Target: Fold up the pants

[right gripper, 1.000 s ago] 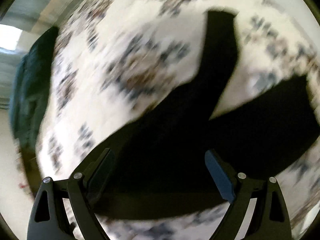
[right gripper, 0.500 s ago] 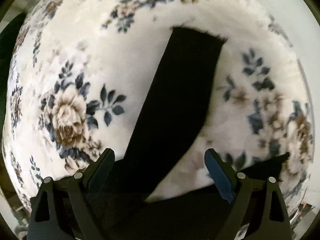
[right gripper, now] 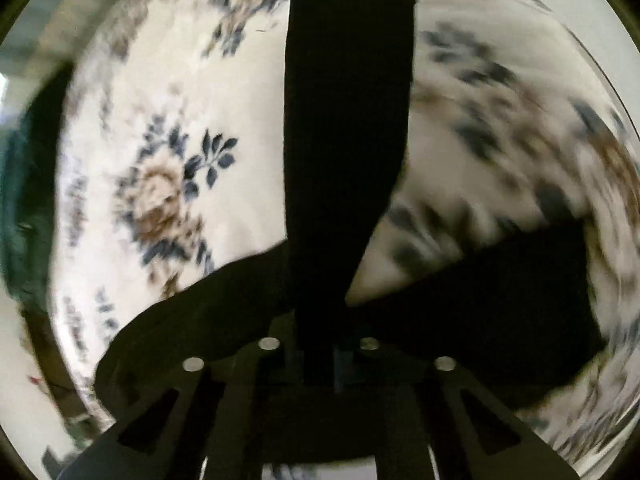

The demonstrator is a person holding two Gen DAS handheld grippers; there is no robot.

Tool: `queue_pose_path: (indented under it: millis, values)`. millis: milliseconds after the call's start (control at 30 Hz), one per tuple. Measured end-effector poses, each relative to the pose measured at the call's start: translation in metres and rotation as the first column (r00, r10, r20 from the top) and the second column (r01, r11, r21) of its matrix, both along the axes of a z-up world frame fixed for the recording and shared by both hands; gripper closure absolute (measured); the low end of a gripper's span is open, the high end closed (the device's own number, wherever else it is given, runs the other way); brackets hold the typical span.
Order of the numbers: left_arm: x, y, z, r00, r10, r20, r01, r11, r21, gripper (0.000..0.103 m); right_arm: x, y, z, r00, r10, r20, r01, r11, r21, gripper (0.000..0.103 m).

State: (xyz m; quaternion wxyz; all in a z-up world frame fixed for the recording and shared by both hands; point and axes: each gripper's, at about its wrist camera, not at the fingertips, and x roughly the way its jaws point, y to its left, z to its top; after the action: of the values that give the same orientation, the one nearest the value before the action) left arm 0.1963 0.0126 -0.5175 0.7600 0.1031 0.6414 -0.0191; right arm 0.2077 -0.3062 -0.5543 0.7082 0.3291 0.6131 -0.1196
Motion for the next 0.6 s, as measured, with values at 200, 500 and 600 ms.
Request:
queue_pose_path:
  millis: [200,500,600]
  values:
    - [-0.015,-0.005,-0.015,0.998,-0.006,-0.066,0.005,1.000,-0.011,0.013,-0.097,-0.013,-0.051,0.989,-0.112,-0.101,0.132,0.966,0.223,0.070]
    - [-0.019,0.015,-0.022,0.999,0.038,-0.014,-0.037,0.997,0.062,0.013,-0.141,-0.121,-0.054,0.895,-0.447,0.012,0.424,0.857,0.295,0.037]
    - [-0.024,0.029,-0.018,0.996,0.078,0.045,-0.083,0.991,0.103,0.013,-0.131,-0.136,-0.057,0.909,-0.418,0.011,0.402,0.880,0.253,0.039]
